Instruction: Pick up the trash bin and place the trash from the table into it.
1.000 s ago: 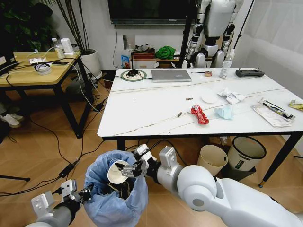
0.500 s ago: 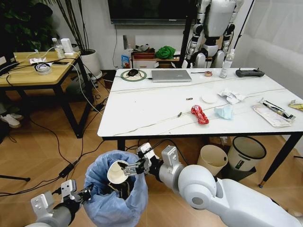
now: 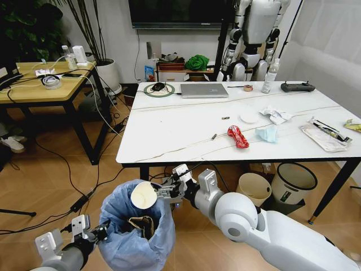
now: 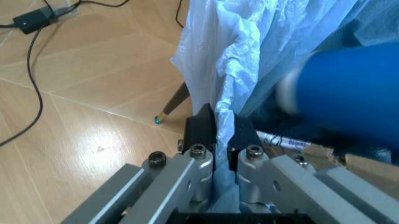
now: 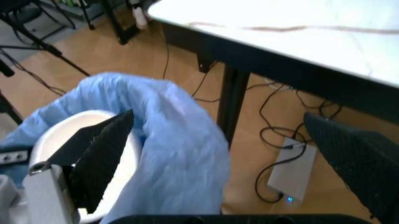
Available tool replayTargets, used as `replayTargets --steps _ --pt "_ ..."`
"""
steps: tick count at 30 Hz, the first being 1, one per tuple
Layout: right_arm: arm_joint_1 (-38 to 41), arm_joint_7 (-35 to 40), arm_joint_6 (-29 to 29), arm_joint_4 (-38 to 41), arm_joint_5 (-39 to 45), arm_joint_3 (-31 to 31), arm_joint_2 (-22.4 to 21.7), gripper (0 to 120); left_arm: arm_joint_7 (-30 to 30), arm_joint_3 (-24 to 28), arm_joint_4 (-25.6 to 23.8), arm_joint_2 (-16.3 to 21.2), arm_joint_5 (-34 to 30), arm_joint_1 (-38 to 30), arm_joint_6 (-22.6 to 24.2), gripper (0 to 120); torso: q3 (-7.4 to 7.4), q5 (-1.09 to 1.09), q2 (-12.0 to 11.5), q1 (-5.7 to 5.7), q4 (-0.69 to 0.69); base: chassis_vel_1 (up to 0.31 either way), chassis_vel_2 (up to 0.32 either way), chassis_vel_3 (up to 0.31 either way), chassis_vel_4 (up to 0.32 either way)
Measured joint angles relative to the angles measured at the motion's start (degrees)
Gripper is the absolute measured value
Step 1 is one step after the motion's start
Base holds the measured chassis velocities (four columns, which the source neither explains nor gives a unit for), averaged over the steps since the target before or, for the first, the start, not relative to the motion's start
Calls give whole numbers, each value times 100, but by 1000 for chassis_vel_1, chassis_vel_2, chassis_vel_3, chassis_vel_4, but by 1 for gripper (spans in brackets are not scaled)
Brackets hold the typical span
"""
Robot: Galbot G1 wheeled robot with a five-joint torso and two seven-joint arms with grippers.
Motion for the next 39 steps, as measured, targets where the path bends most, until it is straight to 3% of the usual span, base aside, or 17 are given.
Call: replayTargets --steps 11,17,23,29,39 --pt "-21 -24 85 68 -90 276 14 100 28 9 78 1 76 -31 1 0 0 0 0 0 0 0 0 0 0" --pt "-83 74 396 49 -119 1024 -56 100 371 66 169 23 706 -24 -22 0 0 -1 0 0 1 0 0 0 0" --pt "-744 174 617 -261 -108 2421 -155 100 824 179 256 126 1171 -35 -69 0 0 1 0 0 -2 0 0 0 0" --pt "-740 179 638 -660 -10 2934 -62 100 660 187 310 122 931 -85 -70 0 0 0 0 -1 0 0 0 0 0" --pt "-209 112 660 -1732 -400 2712 378 100 252 182 340 87 275 -217 -41 0 1 0 0 0 2 0 0 0 0"
